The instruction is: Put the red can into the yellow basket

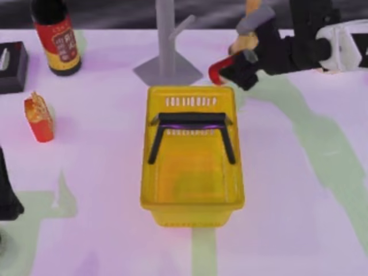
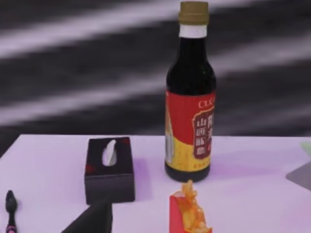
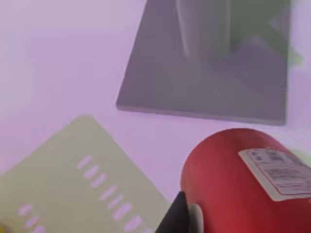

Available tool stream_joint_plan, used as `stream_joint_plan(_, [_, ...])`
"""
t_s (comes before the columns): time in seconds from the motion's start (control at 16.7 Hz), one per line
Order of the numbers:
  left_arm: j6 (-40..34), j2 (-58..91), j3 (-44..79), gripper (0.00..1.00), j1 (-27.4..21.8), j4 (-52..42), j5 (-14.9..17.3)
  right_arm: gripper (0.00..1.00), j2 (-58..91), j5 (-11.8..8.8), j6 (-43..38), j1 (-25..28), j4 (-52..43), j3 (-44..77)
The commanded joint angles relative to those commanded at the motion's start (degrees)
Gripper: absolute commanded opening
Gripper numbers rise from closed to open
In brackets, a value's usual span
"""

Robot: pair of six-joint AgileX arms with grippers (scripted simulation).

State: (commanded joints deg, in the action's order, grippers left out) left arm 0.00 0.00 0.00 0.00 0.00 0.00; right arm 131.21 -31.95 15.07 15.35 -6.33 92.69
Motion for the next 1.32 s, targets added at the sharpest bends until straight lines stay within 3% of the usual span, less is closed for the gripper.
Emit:
stream_joint_plan(0.36, [0.0,0.0,0.0,1.00,0.0,0.0,0.0,0.00,-5.3,-19.1,-10.7,2.2,35.2,-12.2])
stream_joint_plan(0.54, [0.0,0.0,0.0,1.00,0.0,0.0,0.0,0.00,-8.2,-26.4,-14.4,3.0,47.4,-16.8])
stream_joint_plan(0.66, [0.0,0.0,0.0,1.00,0.0,0.0,0.0,0.00,-9.8,-29.8,-16.0,3.4,52.5,-18.7])
stream_joint_plan(0.84, [0.0,0.0,0.0,1.00,0.0,0.0,0.0,0.00,-10.9,-31.9,-16.9,3.6,55.5,-19.9])
stream_joint_plan(1.32, [0.0,0.0,0.0,1.00,0.0,0.0,0.0,0.00,-6.6,-32.1,-16.9,3.6,59.8,-20.3])
